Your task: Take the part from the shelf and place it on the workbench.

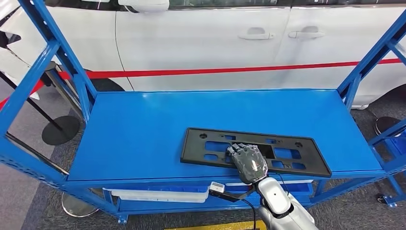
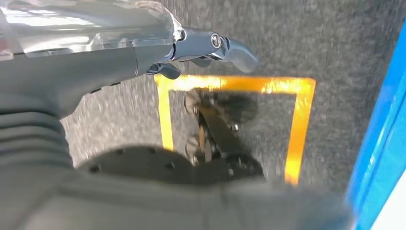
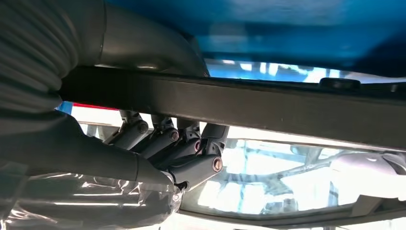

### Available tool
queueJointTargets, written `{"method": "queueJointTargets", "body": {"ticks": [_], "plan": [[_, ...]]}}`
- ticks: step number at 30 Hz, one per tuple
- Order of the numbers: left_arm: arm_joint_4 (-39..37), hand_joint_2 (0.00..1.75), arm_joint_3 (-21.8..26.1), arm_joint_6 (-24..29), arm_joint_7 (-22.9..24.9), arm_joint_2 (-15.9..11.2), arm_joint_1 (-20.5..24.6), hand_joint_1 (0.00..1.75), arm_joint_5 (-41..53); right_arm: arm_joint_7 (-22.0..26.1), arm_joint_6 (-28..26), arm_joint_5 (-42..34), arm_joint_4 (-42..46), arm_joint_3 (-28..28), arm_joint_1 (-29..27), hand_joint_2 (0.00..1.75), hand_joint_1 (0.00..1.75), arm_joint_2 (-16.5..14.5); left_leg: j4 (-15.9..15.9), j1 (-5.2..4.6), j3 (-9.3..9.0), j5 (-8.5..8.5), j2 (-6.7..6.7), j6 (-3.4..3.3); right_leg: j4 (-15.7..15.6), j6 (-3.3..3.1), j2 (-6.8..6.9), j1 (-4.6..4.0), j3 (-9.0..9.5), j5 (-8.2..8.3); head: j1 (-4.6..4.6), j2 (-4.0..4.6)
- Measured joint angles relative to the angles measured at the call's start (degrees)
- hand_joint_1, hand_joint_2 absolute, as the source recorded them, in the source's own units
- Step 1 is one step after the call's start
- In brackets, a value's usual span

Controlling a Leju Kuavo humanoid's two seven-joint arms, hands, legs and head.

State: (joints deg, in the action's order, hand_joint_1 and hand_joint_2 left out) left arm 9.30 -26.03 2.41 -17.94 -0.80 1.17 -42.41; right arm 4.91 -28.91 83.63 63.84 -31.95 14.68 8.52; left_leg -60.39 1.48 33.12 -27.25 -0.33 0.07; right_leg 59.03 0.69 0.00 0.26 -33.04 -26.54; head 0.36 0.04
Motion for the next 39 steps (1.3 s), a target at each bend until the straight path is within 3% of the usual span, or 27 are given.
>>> {"method": "queueJointTargets", "body": {"ticks": [2,3,5,6,7,8,9,10,12,15,17,19,21,22,23,24,26,28,31,33,36,37,38,39], "plan": [[-0.04,1.75,-0.22,0.47,-0.33,-0.11,-0.03,0.00,0.20,0.40,-0.09,-0.31,-0.08,0.33,-0.03,1.75,1.71,0.00,0.17,0.04,0.01,0.24,0.19,-0.68,1.16,0.48,-0.05,0.18,-0.45,-0.88,-0.04,0.00],[-0.04,1.75,-0.31,0.62,-0.48,-0.15,-0.02,0.00,0.26,0.58,-0.18,-0.49,-0.11,0.50,-0.04,1.75,1.71,0.00,0.25,0.12,0.05,0.36,0.29,-0.96,3.16,0.77,-0.04,0.30,-1.35,-2.19,-0.04,0.00],[-0.03,1.75,-0.44,0.69,-0.88,-0.20,0.00,0.00,0.27,0.72,-0.41,-0.78,-0.21,0.74,-0.18,1.75,1.71,0.00,0.26,0.07,0.24,0.43,0.40,-1.25,10.00,1.27,-0.01,0.49,-4.60,-5.74,-0.06,0.00],[-0.04,1.75,-0.49,0.73,-1.05,-0.21,-0.01,0.00,0.24,0.73,-0.51,-0.86,-0.27,0.78,-0.32,1.75,1.71,0.00,0.26,0.03,0.32,0.45,0.42,-1.28,13.45,1.41,-0.01,0.55,-6.32,-7.02,-0.06,0.00],[-0.04,1.75,-0.55,0.79,-1.14,-0.22,-0.03,0.00,0.20,0.74,-0.60,-0.89,-0.32,0.79,-0.45,1.75,1.71,0.00,0.26,0.01,0.35,0.46,0.41,-1.29,15.43,1.44,-0.01,0.59,-7.35,-7.31,-0.06,0.00],[-0.05,1.75,-0.62,0.86,-1.17,-0.24,-0.05,0.00,0.17,0.75,-0.64,-0.90,-0.36,0.81,-0.55,1.75,1.71,0.00,0.26,0.00,0.32,0.45,0.38,-1.29,15.31,1.36,-0.01,0.58,-7.37,-6.49,-0.06,0.00],[-0.05,1.75,-0.68,0.93,-1.21,-0.26,-0.05,0.00,0.15,0.75,-0.68,-0.90,-0.37,0.82,-0.59,1.75,1.71,0.00,0.26,-0.01,0.23,0.44,0.34,-1.27,12.98,1.14,-0.01,0.54,-6.28,-4.74,-0.05,0.00],[-0.04,1.75,-0.73,0.97,-1.23,-0.27,-0.03,0.00,0.14,0.76,-0.71,-0.90,-0.36,0.85,-0.58,1.75,1.71,0.00,0.29,-0.01,0.12,0.42,0.28,-1.23,9.04,0.78,-0.02,0.45,-4.37,-2.55,-0.06,0.00],[-0.03,1.75,-0.81,1.02,-1.30,-0.22,0.05,0.00,0.14,0.80,-0.75,-0.90,-0.34,0.90,-0.49,1.75,1.71,0.00,0.37,-0.05,0.02,0.41,0.19,-0.93,2.05,-0.10,0.02,-0.04,-1.09,-0.04,-0.05,0.00],[-0.03,1.75,-0.87,0.64,-1.81,-0.18,0.07,0.00,-0.02,1.57,-0.94,-1.71,-0.30,0.98,-0.40,1.75,1.71,-0.01,0.97,0.02,-0.20,0.64,0.12,0.13,-0.53,-0.90,0.05,-0.63,-0.13,0.33,-0.11,0.00],[-0.03,1.75,-0.86,-0.29,-2.72,-0.22,0.09,0.00,-0.40,3.13,-1.17,-3.68,-0.15,1.06,-0.28,1.75,1.71,-0.16,0.58,0.00,-0.26,0.17,0.15,0.71,-1.65,-1.32,0.13,-0.29,0.48,0.89,-0.09,0.00],[-0.03,1.75,-0.84,-1.78,-4.36,-0.35,0.14,0.00,-1.13,6.07,-0.89,-8.39,0.43,1.23,-0.13,1.75,1.71,-0.39,-3.66,-0.12,1.49,-2.57,0.15,0.90,-2.61,-1.77,0.29,-0.02,0.96,1.41,-0.02,0.00],[-0.03,1.75,-0.77,-3.76,-6.60,-0.44,0.02,0.00,-1.99,11.21,-0.19,-16.84,2.24,1.74,-0.10,1.75,1.71,-0.45,-11.06,-0.17,4.84,-6.27,0.14,1.03,-2.61,-2.06,0.31,-0.23,0.85,1.44,0.02,0.00],[-0.04,1.75,-0.71,-4.68,-7.64,-0.50,-0.08,0.00,-2.32,14.07,0.22,-21.48,3.69,2.10,-0.11,1.75,1.71,-0.44,-13.67,-0.16,5.96,-7.07,0.16,1.13,-2.51,-2.11,0.22,-0.33,0.79,1.42,0.01,0.00],[-0.04,1.75,-0.66,-5.45,-8.50,-0.56,-0.17,0.00,-2.62,16.90,0.66,-25.95,5.51,2.51,-0.07,1.75,1.71,-0.42,-14.41,-0.15,6.18,-6.79,0.17,1.21,-2.35,-2.13,0.08,-0.38,0.77,1.37,0.01,0.00],[-0.04,1.75,-0.61,-5.95,-9.07,-0.67,-0.20,0.00,-2.84,19.29,1.12,-29.85,7.43,2.92,0.02,1.75,1.71,-0.39,-12.82,-0.12,5.28,-5.42,0.18,1.28,-2.14,-2.07,-0.10,-0.37,0.80,1.29,0.01,0.00],[-0.05,1.75,-0.49,-6.35,-9.69,-0.91,-0.09,0.00,-3.11,23.88,2.02,-37.43,11.40,3.78,0.02,1.75,1.71,-0.32,-5.56,0.00,1.59,-1.95,0.26,1.38,-1.33,-1.66,-0.35,-0.34,0.74,0.86,0.01,0.00],[-0.04,1.75,-0.37,-6.31,-9.91,-1.11,0.06,0.00,-3.20,29.07,3.72,-46.25,16.00,4.73,-0.21,1.75,1.71,-0.16,-0.67,-0.01,-0.63,-0.57,0.12,0.86,-0.20,-1.08,-0.49,-0.50,0.25,0.31,-0.09,0.00],[-0.05,1.75,-0.29,-5.92,-9.89,-1.37,0.13,0.00,-3.37,34.03,10.13,-59.89,24.97,5.56,-0.48,1.75,1.71,0.16,-0.02,-0.29,-0.48,-0.37,-0.03,-0.39,0.42,-0.39,-0.60,-0.51,-0.41,0.19,-0.23,0.00],[-0.05,1.75,-0.28,-5.62,-9.94,-1.53,0.22,0.00,-3.59,34.71,15.54,-67.52,31.42,5.65,-0.57,1.75,1.71,0.56,0.09,-0.21,-0.21,0.00,-0.02,-1.04,2.36,0.19,-0.49,-0.27,-1.40,-1.21,-0.28,0.00],[-0.05,1.75,-0.26,-5.08,-10.01,-1.67,0.26,0.00,-3.79,34.90,22.92,-76.58,39.89,5.96,-0.19,1.75,1.71,0.89,0.13,-0.19,0.12,0.19,-0.03,-1.42,12.43,1.03,-0.31,0.09,-6.20,-6.53,-0.34,0.00],[-0.05,1.75,-0.26,-4.86,-10.03,-1.69,0.26,0.00,-3.81,34.92,25.63,-79.26,42.09,6.22,-0.04,1.75,1.71,0.89,0.13,-0.20,0.16,0.19,-0.04,-1.43,15.47,1.14,-0.30,0.16,-7.74,-7.43,-0.35,0.00],[-0.05,1.75,-0.26,-4.67,-10.06,-1.72,0.28,0.00,-3.82,34.93,28.49,-81.83,43.89,6.59,0.14,1.75,1.71,0.85,0.12,-0.20,0.14,0.16,-0.05,-1.42,16.72,1.14,-0.30,0.19,-8.50,-7.23,-0.35,0.00],[-0.05,1.75,-0.26,-4.47,-10.10,-1.74,0.35,0.00,-3.82,34.93,31.58,-84.56,45.41,7.13,0.44,1.75,1.71,0.73,0.12,-0.21,0.07,0.12,-0.09,-1.39,15.65,1.00,-0.30,0.19,-8.15,-5.86,-0.35,0.00]]}}
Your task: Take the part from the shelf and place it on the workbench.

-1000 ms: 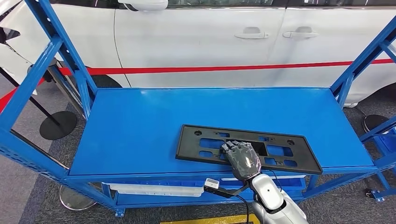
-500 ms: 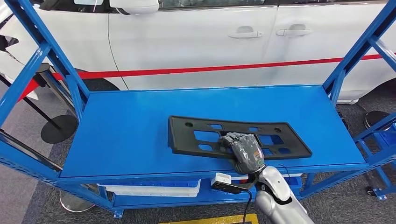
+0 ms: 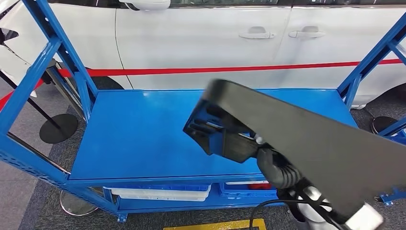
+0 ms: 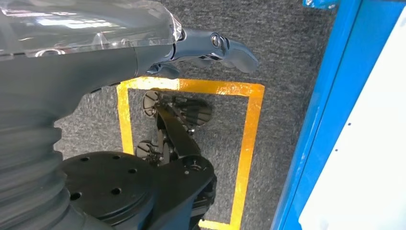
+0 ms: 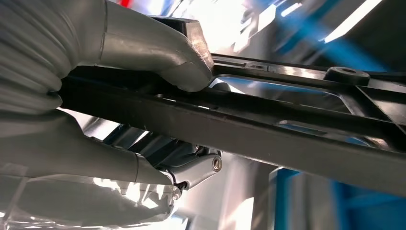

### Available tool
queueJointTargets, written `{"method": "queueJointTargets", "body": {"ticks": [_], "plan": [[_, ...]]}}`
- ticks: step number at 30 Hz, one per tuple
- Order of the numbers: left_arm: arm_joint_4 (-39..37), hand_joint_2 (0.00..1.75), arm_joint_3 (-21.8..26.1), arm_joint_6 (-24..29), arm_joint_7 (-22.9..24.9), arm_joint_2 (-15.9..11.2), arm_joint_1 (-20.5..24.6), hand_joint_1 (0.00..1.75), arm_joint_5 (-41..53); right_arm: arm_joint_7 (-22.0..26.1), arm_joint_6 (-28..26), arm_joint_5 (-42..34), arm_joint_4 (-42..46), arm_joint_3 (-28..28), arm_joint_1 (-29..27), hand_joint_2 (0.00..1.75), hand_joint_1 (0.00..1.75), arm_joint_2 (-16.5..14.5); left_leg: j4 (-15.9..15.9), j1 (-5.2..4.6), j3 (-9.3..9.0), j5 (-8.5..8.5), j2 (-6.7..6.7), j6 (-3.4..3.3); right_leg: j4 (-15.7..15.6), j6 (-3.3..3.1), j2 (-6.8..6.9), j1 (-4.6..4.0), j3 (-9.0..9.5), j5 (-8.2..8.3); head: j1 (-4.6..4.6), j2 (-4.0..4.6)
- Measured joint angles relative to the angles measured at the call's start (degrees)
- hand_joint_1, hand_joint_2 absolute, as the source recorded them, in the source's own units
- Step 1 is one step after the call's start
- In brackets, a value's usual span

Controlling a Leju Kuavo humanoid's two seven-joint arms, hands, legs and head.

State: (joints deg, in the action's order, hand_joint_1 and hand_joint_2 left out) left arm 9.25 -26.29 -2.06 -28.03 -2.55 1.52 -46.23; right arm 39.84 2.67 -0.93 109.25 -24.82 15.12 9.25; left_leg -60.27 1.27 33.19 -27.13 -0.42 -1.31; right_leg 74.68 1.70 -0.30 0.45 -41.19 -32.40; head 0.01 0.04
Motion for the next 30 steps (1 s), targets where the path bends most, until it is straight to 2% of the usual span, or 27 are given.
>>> {"method": "queueJointTargets", "body": {"ticks": [2,3,4,5,8,9,10,12,13,14,15,16,18,19,20,23,24,25,26,28,29,30], "plan": [[0.01,1.75,0.00,0.42,-0.07,-0.04,0.29,0.00,0.01,-0.13,5.94,-6.25,1.86,1.53,1.06,1.75,1.71,-0.36,0.03,0.00,-0.20,-0.11,-0.09,0.12,-7.39,-0.66,-0.03,-0.16,3.21,4.32,-0.01,0.00],[0.02,1.75,0.00,0.59,-0.07,-0.05,0.49,0.00,0.02,-0.46,8.40,-9.54,2.40,2.42,1.73,1.75,1.71,-0.58,0.03,-0.06,-0.21,-0.14,-0.14,0.28,-11.21,-1.08,-0.02,-0.39,4.91,5.89,0.00,0.00],[0.02,1.75,-0.01,0.70,-0.02,-0.08,0.66,0.00,0.02,-1.08,10.35,-12.74,2.67,3.25,2.39,1.75,1.71,-0.79,0.06,-0.07,-0.15,-0.08,-0.17,0.52,-13.81,-1.45,-0.03,-0.61,6.01,6.79,0.00,0.00],[0.02,1.75,-0.01,0.80,0.06,-0.10,0.77,0.00,0.02,-2.10,11.99,-15.75,2.77,3.93,2.94,1.75,1.71,-0.99,0.13,-0.08,-0.05,0.02,-0.19,0.80,-15.00,-1.72,-0.05,-0.82,6.44,6.99,0.00,0.00],[0.02,1.75,-0.02,1.34,0.80,-0.18,0.92,0.00,-0.11,-6.36,16.75,-23.81,1.87,5.07,4.18,1.75,1.71,-1.48,0.41,-0.15,-0.03,0.12,-0.18,1.79,-16.06,-2.35,0.06,-0.78,6.56,7.63,0.01,0.00],[0.02,1.75,-0.02,1.54,1.18,-0.22,0.95,0.00,-0.16,-7.44,18.03,-25.62,1.14,5.18,4.56,1.75,1.71,-1.66,-0.27,-0.22,0.21,-0.64,-0.12,2.00,-16.62,-2.67,0.18,-0.62,6.67,8.00,0.04,0.00],[0.02,1.75,-0.02,1.71,1.65,-0.26,0.99,0.00,-0.24,-8.26,19.18,-27.06,0.25,5.22,4.89,1.75,1.71,-1.90,-2.06,-0.29,0.89,-2.10,-0.06,2.12,-17.11,-2.97,0.32,-0.48,6.71,8.36,0.07,0.00],[0.02,1.75,-0.03,1.92,2.84,-0.34,1.06,0.00,-0.32,-9.60,20.89,-28.87,-1.54,5.18,5.21,1.75,1.71,-2.31,-8.56,-0.30,3.40,-6.18,0.04,2.24,-17.25,-3.39,0.58,-0.58,6.34,8.75,0.10,0.00],[0.02,1.75,-0.04,2.08,3.59,-0.36,1.07,0.00,-0.36,-10.38,21.66,-29.56,-2.49,5.11,5.25,1.75,1.71,-2.42,-11.82,-0.29,4.61,-7.73,0.05,2.32,-17.15,-3.47,0.69,-0.70,6.00,8.89,0.11,0.00],[0.02,1.75,-0.05,2.27,4.30,-0.38,1.06,0.00,-0.37,-11.19,22.32,-30.11,-3.42,5.01,5.25,1.75,1.71,-2.46,-13.67,-0.29,5.14,-8.34,0.05,2.38,-16.99,-3.50,0.78,-0.80,5.65,9.04,0.11,0.00],[0.02,1.75,-0.07,2.50,4.91,-0.38,1.02,0.00,-0.38,-11.93,22.86,-30.51,-4.38,4.89,5.24,1.75,1.71,-2.48,-13.50,-0.29,4.68,-7.89,0.06,2.39,-16.75,-3.47,0.82,-0.86,5.27,9.19,0.11,0.00],[0.02,1.75,-0.08,2.72,5.36,-0.38,0.97,0.00,-0.39,-12.46,23.25,-30.71,-5.25,4.74,5.22,1.75,1.71,-2.48,-11.11,-0.29,3.12,-6.53,0.07,2.34,-16.43,-3.40,0.82,-0.89,4.86,9.31,0.12,0.00],[0.02,1.75,-0.11,3.14,6.04,-0.39,0.93,0.00,-0.38,-13.13,23.62,-30.41,-6.80,4.37,5.15,1.75,1.71,-2.46,-3.70,-0.41,-1.02,-3.84,0.07,1.96,-15.55,-3.14,0.82,-0.97,4.03,9.50,0.12,0.00],[0.02,1.75,-0.13,3.32,6.29,-0.40,0.92,0.00,-0.37,-13.29,23.74,-29.99,-7.52,4.14,5.07,1.75,1.71,-2.44,-1.07,-0.50,-2.31,-3.04,0.04,1.65,-15.20,-2.93,0.82,-1.01,3.69,9.63,0.10,0.00],[0.02,1.75,-0.15,3.49,6.54,-0.41,0.92,0.00,-0.36,-13.32,23.91,-29.53,-8.18,3.92,4.94,1.75,1.71,-2.42,0.24,-0.62,-2.79,-2.72,0.00,1.28,-14.98,-2.63,0.82,-1.05,3.45,9.82,0.08,0.00],[0.01,1.75,-0.37,3.70,7.08,-0.41,0.70,0.00,-0.31,-12.41,24.68,-28.67,-9.59,3.49,4.54,1.75,1.71,-2.23,0.68,-0.72,-2.26,-1.55,0.07,0.22,-15.02,-1.52,0.70,-0.92,3.06,10.52,0.07,0.00],[0.00,1.75,-0.46,3.71,7.20,-0.41,0.66,0.00,-0.28,-12.06,24.83,-28.49,-9.89,3.39,4.48,1.75,1.71,-2.14,0.88,-0.60,-1.96,-0.98,0.18,-0.14,-14.51,-1.11,0.57,-0.83,2.69,9.82,0.00,0.00],[0.00,1.75,-0.54,3.72,7.27,-0.42,0.66,0.00,-0.25,-11.75,24.91,-28.22,-10.14,3.29,4.44,1.75,1.71,-2.05,1.07,-0.41,-1.51,-0.34,0.31,-0.43,-12.99,-0.67,0.44,-0.70,2.00,8.17,-0.08,0.00],[-0.01,1.75,-0.58,3.73,7.31,-0.42,0.71,0.00,-0.23,-11.30,24.89,-27.65,-10.36,3.22,4.35,1.75,1.71,-1.96,1.13,-0.31,-0.96,0.21,0.42,-0.63,-10.40,-0.24,0.34,-0.46,1.07,5.72,-0.15,0.00],[-0.01,1.75,-0.62,3.82,7.33,-0.48,0.70,0.00,-0.31,-9.92,24.67,-25.54,-10.63,3.12,3.83,1.75,1.71,-1.81,1.12,-0.26,0.37,1.17,0.34,-0.69,-3.32,0.57,0.33,0.04,-0.83,0.78,-0.28,0.00],[-0.01,1.75,-0.63,3.87,7.33,-0.49,0.66,0.00,-0.38,-9.10,24.50,-24.21,-10.76,3.08,3.40,1.75,1.71,-1.75,1.11,-0.24,1.01,1.62,0.18,-0.58,-0.80,0.81,0.34,0.28,-1.08,-0.35,-0.28,0.00],[-0.01,1.75,-0.63,3.93,7.33,-0.49,0.63,0.00,-0.47,-8.36,24.38,-23.08,-10.88,3.03,2.94,1.75,1.71,-1.72,1.09,-0.21,1.62,2.07,-0.09,-0.43,-0.08,0.95,0.33,0.47,-0.40,-0.36,-0.28,0.00]]}}
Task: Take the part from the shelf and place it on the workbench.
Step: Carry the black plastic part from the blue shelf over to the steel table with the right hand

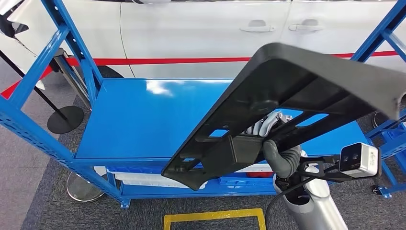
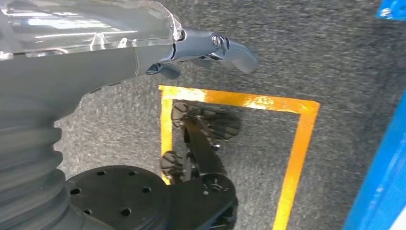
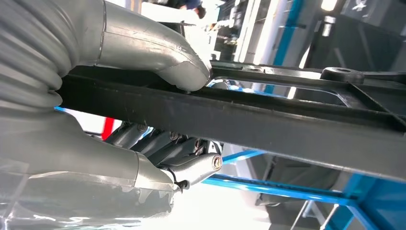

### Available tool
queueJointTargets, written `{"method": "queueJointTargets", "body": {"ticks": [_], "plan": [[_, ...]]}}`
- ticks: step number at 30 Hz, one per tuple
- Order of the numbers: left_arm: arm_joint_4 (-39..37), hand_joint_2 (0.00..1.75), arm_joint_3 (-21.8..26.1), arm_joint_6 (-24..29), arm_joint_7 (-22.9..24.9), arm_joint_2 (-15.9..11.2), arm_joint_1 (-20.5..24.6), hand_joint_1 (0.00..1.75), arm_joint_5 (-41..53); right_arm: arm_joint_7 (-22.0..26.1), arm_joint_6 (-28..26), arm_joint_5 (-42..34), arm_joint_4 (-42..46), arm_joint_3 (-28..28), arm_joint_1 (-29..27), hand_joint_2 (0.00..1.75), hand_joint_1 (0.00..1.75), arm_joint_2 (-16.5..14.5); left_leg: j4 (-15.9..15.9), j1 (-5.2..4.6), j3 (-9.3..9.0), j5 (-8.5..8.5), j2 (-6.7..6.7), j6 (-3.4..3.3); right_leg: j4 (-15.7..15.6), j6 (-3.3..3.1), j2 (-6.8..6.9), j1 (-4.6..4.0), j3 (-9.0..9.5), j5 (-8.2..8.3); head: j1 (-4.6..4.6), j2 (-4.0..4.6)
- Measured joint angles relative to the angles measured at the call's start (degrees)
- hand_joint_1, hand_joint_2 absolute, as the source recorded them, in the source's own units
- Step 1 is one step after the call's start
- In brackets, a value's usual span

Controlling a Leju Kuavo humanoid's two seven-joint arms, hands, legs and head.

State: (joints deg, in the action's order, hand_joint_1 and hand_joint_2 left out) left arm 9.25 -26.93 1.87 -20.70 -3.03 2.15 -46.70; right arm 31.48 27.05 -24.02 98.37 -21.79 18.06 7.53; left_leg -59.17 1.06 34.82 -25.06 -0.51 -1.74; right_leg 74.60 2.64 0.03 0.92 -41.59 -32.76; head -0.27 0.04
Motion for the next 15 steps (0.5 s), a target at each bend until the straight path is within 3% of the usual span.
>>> {"method": "queueJointTargets", "body": {"ticks": [1,4,6,8,9,11,13,14,15], "plan": [[0.00,1.75,-0.01,0.04,0.00,0.01,-0.02,0.00,-0.06,0.62,-0.08,0.84,-0.11,-0.04,-0.38,1.75,1.71,0.04,-0.01,0.03,0.57,0.46,-0.37,0.19,-1.40,0.01,-0.08,0.16,1.75,0.89,-0.01,0.00],[0.00,1.75,-0.02,0.10,-0.04,0.07,0.08,0.00,-0.23,1.74,-0.12,1.93,-0.27,-0.06,-0.84,1.75,1.71,0.22,0.04,0.08,1.82,1.79,-1.59,0.94,-12.91,-0.73,-2.27,0.25,10.13,3.36,0.04,0.00],[0.00,1.75,-0.03,0.15,-0.14,0.10,0.13,0.00,-0.28,1.98,-0.09,2.25,-0.30,-0.03,-0.94,1.75,1.71,0.26,0.35,0.21,2.16,2.80,-2.45,1.71,-16.66,-1.28,-3.33,-0.04,12.35,3.38,0.03,0.00],[-0.04,1.75,-0.06,0.16,-0.22,0.08,-0.04,0.00,-0.29,1.90,-0.10,2.49,-0.33,-0.02,-0.99,1.75,1.71,0.27,0.87,0.36,2.36,3.76,-3.37,2.58,-17.21,-2.00,-2.37,-0.12,12.16,4.26,-0.04,0.00],[-0.07,1.75,-0.10,0.16,-0.27,0.07,-0.15,0.00,-0.30,1.82,-0.11,2.62,-0.34,-0.04,-0.95,1.75,1.71,0.27,0.64,0.31,2.73,3.37,-3.20,2.86,-17.63,-2.52,-1.71,-0.07,11.99,4.81,0.01,0.00],[-0.13,1.75,-0.25,0.10,-0.38,0.03,-0.23,0.00,-0.23,1.65,-0.22,2.85,-0.29,-0.08,-0.97,1.75,1.71,0.26,-2.87,0.22,4.21,-0.54,-1.79,3.03,-18.38,-3.67,-0.26,0.00,11.16,6.20,0.19,0.00],[-0.13,1.75,-0.40,-0.03,-0.49,-0.04,-0.18,0.00,-0.10,1.47,-0.47,3.13,-0.13,-0.10,-1.25,1.75,1.71,0.26,-10.33,0.25,6.29,-6.14,-0.44,3.11,-18.25,-4.23,1.12,-0.45,9.73,7.27,0.32,0.00],[-0.13,1.75,-0.44,-0.10,-0.52,-0.09,-0.17,0.00,-0.05,1.40,-0.62,3.30,-0.01,-0.11,-1.52,1.75,1.71,0.26,-13.71,0.27,6.85,-7.48,-0.21,3.23,-18.06,-4.25,1.80,-0.62,8.91,7.74,0.33,0.00],[-0.13,1.75,-0.46,-0.13,-0.55,-0.15,-0.17,0.00,-0.04,1.33,-0.77,3.48,0.17,-0.11,-1.84,1.75,1.71,0.26,-15.66,0.28,6.66,-7.44,-0.06,3.37,-17.78,-4.25,2.53,-0.74,8.04,8.18,0.33,0.00]]}}
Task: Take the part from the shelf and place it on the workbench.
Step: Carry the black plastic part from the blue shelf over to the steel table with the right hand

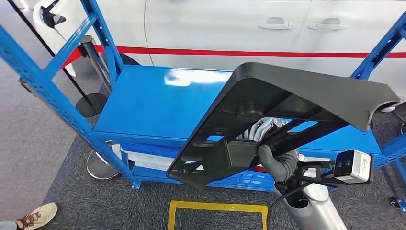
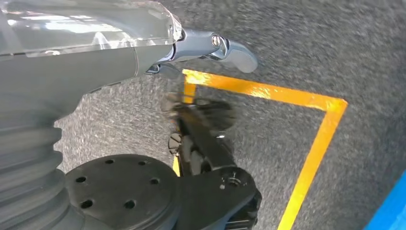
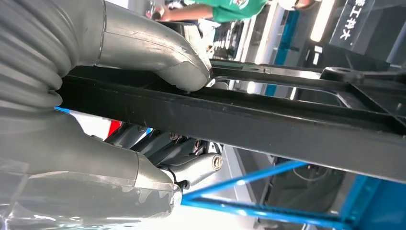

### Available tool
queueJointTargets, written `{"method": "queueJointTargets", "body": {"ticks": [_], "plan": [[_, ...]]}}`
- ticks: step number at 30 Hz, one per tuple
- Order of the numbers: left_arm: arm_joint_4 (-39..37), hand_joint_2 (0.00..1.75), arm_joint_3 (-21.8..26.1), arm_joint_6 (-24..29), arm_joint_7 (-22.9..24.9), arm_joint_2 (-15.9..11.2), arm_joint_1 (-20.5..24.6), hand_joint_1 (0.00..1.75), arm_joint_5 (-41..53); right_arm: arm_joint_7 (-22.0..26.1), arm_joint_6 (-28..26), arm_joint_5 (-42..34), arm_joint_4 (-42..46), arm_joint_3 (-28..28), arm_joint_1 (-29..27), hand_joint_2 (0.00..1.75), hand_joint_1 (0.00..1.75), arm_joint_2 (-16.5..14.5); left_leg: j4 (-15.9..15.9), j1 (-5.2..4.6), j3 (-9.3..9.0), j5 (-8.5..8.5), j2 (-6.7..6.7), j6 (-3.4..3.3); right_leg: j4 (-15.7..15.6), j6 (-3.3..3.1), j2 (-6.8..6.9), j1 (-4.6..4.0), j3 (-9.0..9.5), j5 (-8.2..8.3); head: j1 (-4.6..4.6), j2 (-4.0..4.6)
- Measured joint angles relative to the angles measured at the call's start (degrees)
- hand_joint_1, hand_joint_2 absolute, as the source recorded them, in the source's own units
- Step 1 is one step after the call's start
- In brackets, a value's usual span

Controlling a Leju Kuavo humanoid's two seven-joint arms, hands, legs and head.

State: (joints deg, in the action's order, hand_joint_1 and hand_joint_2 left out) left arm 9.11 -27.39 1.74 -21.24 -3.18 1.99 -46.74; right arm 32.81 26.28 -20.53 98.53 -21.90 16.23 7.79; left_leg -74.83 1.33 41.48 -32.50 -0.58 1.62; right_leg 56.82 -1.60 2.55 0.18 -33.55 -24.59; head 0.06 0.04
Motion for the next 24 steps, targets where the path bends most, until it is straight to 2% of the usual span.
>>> {"method": "queueJointTargets", "body": {"ticks": [1,2,3,4,5,6,7,8,9,10,11,12,13,14,15,16,17,18,20,21,22,24], "plan": [[0.00,1.75,-0.01,-0.01,0.00,-0.03,-0.01,0.00,-0.01,-0.02,-0.11,0.16,0.16,0.00,-0.33,1.75,1.71,0.00,0.04,0.00,-1.15,1.20,0.19,0.11,0.35,0.07,0.69,-0.05,-0.86,0.37,0.01,0.00],[0.00,1.75,-0.02,-0.02,-0.01,-0.07,-0.02,0.00,-0.01,-0.03,-0.19,0.32,0.34,0.00,-0.65,1.75,1.71,0.01,2.00,0.01,-3.33,2.80,0.62,0.18,0.80,0.21,1.34,-0.06,-1.74,0.70,0.01,0.00],[0.00,1.75,-0.04,-0.02,-0.04,-0.10,0.00,0.00,-0.02,0.02,-0.23,0.44,0.54,0.02,-0.92,1.75,1.71,0.01,5.48,-0.01,-6.24,3.75,1.59,0.18,1.37,0.39,1.92,-0.10,-2.53,0.97,0.01,0.00],[0.00,1.75,-0.05,-0.02,-0.08,-0.14,0.08,0.00,-0.02,0.13,-0.21,0.51,0.79,0.08,-1.14,1.75,1.71,0.02,9.64,-0.21,-9.26,3.73,2.71,0.12,1.99,0.61,2.45,-0.17,-3.23,1.18,0.02,0.00],[0.00,1.75,-0.08,-0.02,-0.16,-0.21,0.17,0.00,-0.02,0.25,-0.16,0.55,1.02,0.16,-1.31,1.75,1.71,0.02,12.89,-0.43,-11.38,3.22,3.60,-0.17,2.49,0.90,3.02,-0.26,-3.70,1.42,-0.03,0.00],[-0.01,1.75,-0.10,-0.03,-0.26,-0.28,0.24,0.00,-0.02,0.37,-0.10,0.57,1.23,0.25,-1.44,1.75,1.71,0.03,14.99,-0.64,-12.51,2.51,4.09,-0.55,2.83,1.21,3.57,-0.36,-3.97,1.68,-0.04,0.00],[-0.02,1.75,-0.13,-0.04,-0.34,-0.36,0.24,0.00,-0.02,0.44,-0.04,0.58,1.39,0.32,-1.54,1.75,1.71,0.03,15.88,-0.88,-12.68,2.29,3.87,-1.04,2.94,1.54,4.17,-0.37,-4.07,2.02,-0.06,0.00],[-0.07,1.75,-0.16,-0.04,-0.41,-0.39,0.11,0.00,-0.02,0.46,0.00,0.59,1.46,0.34,-1.59,1.75,1.71,0.04,15.87,-0.84,-12.15,2.73,3.32,-1.66,2.90,1.94,4.56,-0.31,-4.13,2.34,-0.08,0.00],[-0.11,1.75,-0.20,-0.05,-0.45,-0.39,0.03,0.00,-0.01,0.45,0.01,0.61,1.52,0.37,-1.65,1.75,1.71,0.08,15.99,-0.78,-11.65,3.33,2.84,-2.12,3.14,2.43,3.97,-0.15,-4.32,2.02,-0.05,0.00],[-0.16,1.75,-0.25,-0.05,-0.45,-0.38,-0.01,0.00,0.01,0.45,0.02,0.61,1.62,0.45,-1.74,1.75,1.71,0.13,16.09,-0.68,-11.03,4.09,2.42,-2.59,3.99,2.91,2.63,0.01,-4.72,0.65,-0.07,0.00],[-0.21,1.75,-0.30,-0.05,-0.44,-0.37,0.02,0.00,0.06,0.46,0.00,0.61,1.71,0.56,-1.87,1.75,1.71,0.19,16.21,-0.54,-10.23,4.95,2.10,-2.97,5.86,3.34,0.88,0.13,-5.38,-1.77,-0.07,0.00],[-0.21,1.75,-0.35,-0.06,-0.44,-0.36,0.13,0.00,0.11,0.46,-0.08,0.61,1.81,0.69,-2.06,1.75,1.71,0.24,16.20,-0.50,-9.29,5.76,1.77,-3.21,8.73,3.66,-0.88,0.22,-6.16,-4.89,-0.08,0.00],[-0.22,1.75,-0.39,-0.05,-0.43,-0.37,0.20,0.00,0.15,0.48,-0.18,0.64,1.90,0.84,-2.31,1.75,1.71,0.27,16.18,-0.49,-8.27,6.59,1.40,-3.38,12.26,3.77,-1.87,0.23,-6.94,-7.79,-0.08,0.00],[-0.22,1.75,-0.42,-0.04,-0.43,-0.37,0.22,0.00,0.17,0.49,-0.31,0.78,1.95,0.95,-2.61,1.75,1.71,0.28,16.15,-0.51,-7.19,7.41,1.02,-3.43,15.56,3.82,-2.25,0.26,-7.38,-9.57,-0.07,0.00],[-0.22,1.75,-0.44,-0.01,-0.44,-0.37,0.20,0.00,0.17,0.51,-0.42,1.03,1.98,1.02,-2.92,1.75,1.71,0.30,16.12,-0.53,-6.15,8.20,0.62,-3.39,17.67,3.80,-2.36,0.27,-7.21,-9.92,-0.06,0.00],[-0.22,1.75,-0.45,0.02,-0.44,-0.37,0.14,0.00,0.16,0.54,-0.49,1.34,2.03,1.06,-3.16,1.75,1.71,0.30,16.10,-0.54,-5.14,8.96,0.29,-3.29,18.03,3.72,-2.40,0.29,-6.16,-9.03,-0.06,0.00],[-0.22,1.75,-0.47,0.05,-0.43,-0.36,0.08,0.00,0.16,0.58,-0.54,1.65,2.11,1.07,-3.30,1.75,1.71,0.29,16.08,-0.54,-4.25,9.67,0.05,-3.15,16.46,3.59,-2.42,0.31,-4.18,-7.45,-0.06,0.00],[-0.22,1.75,-0.49,0.07,-0.43,-0.35,0.07,0.00,0.16,0.61,-0.56,1.85,2.26,1.08,-3.34,1.75,1.71,0.28,16.06,-0.53,-3.53,10.36,-0.16,-2.98,13.03,3.36,-2.55,0.33,-1.18,-6.11,-0.05,0.00],[-0.21,1.75,-0.55,0.08,-0.44,-0.30,0.10,0.00,0.16,0.65,-0.60,2.03,2.75,1.11,-3.34,1.75,1.71,0.28,16.11,-0.60,-2.60,11.61,-0.50,-2.46,4.48,2.71,-2.97,0.10,5.14,-6.12,-0.01,0.00],[-0.21,1.75,-0.59,0.09,-0.46,-0.29,0.12,0.00,0.16,0.66,-0.66,2.08,3.00,1.15,-3.35,1.75,1.71,0.28,16.27,-0.60,-2.46,12.25,-0.61,-2.15,1.47,2.36,-3.16,-0.10,7.08,-6.63,-0.08,0.00],[-0.21,1.75,-0.66,0.10,-0.47,-0.28,0.10,0.00,0.16,0.69,-0.78,2.13,3.22,1.18,-3.38,1.75,1.71,0.28,16.56,-0.56,-2.43,12.91,-0.67,-1.79,-0.02,2.01,-3.23,-0.32,7.80,-6.96,-0.14,-0.01],[-0.25,1.75,-0.84,0.11,-0.50,-0.32,-0.06,0.00,0.16,0.75,-1.26,2.22,3.60,1.23,-3.44,1.75,1.71,0.28,17.15,-0.49,-2.35,13.82,-0.77,-1.10,-0.51,1.27,-2.90,-0.37,7.16,-5.79,-0.34,-0.01]]}}
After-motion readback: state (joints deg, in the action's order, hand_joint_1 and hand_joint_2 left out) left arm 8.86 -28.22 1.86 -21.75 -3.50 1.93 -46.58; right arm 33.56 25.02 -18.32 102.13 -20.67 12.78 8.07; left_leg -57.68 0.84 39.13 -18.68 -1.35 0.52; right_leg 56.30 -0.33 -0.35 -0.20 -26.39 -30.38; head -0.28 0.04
